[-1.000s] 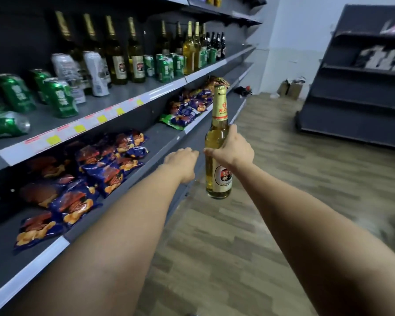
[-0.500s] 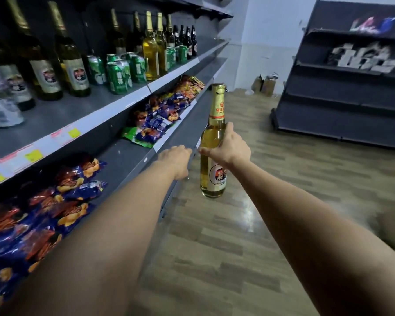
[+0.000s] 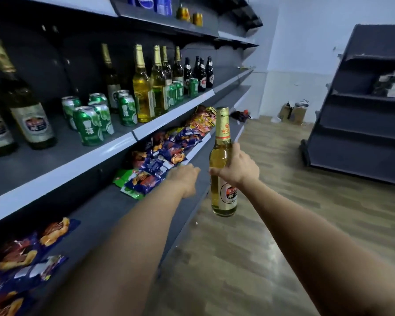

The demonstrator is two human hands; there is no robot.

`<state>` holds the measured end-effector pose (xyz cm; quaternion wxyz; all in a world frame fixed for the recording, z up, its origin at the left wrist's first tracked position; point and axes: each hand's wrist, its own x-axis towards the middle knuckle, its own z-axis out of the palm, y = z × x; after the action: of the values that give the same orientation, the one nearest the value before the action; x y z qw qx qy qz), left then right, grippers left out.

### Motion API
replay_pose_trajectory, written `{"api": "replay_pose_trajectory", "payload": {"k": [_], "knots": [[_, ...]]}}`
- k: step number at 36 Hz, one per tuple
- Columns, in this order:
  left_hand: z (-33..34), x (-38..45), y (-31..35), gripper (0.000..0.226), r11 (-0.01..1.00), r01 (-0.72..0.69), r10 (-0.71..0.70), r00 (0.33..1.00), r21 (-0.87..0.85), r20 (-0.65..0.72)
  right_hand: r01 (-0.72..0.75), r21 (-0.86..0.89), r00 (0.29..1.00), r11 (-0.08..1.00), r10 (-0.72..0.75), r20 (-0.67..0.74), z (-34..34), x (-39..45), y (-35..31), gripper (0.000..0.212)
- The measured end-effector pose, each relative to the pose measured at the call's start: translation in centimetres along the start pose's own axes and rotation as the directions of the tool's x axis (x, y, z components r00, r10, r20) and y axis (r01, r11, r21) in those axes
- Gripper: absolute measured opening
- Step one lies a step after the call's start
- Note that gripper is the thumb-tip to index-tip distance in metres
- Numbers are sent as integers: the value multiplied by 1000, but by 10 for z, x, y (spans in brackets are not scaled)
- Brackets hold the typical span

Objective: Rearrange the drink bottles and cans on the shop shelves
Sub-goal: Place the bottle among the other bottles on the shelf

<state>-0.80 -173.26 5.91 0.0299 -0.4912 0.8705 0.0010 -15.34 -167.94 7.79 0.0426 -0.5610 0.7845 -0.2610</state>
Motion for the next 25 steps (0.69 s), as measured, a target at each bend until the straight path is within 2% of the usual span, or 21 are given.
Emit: {"api": "replay_pose_trajectory", "payload": {"k": [8, 14, 17, 19, 22, 25], "knots": [[-12, 101, -34, 63, 986, 152, -152, 988, -62, 3, 94, 104, 994, 990, -88, -57, 4, 136, -3, 76], [-30, 172, -81, 66, 917, 308, -352, 924, -254, -149, 207, 195, 977, 959, -190, -101, 19, 231, -27, 73], [-44, 208, -110, 72, 865, 347, -465, 827, -363, -317, 254, 169, 963, 952, -234, -133, 28, 274, -43, 73], [-55, 229, -130, 76, 822, 357, -547, 712, -443, -441, 270, 127, 957, 954, -252, -141, 34, 302, -55, 75], [-75, 256, -158, 75, 773, 368, -628, 561, -517, -540, 287, 106, 951, 952, -270, -151, 43, 343, -73, 74], [-94, 281, -175, 64, 789, 326, -611, 506, -521, -609, 302, 148, 947, 942, -279, -159, 51, 382, -86, 73]]}}
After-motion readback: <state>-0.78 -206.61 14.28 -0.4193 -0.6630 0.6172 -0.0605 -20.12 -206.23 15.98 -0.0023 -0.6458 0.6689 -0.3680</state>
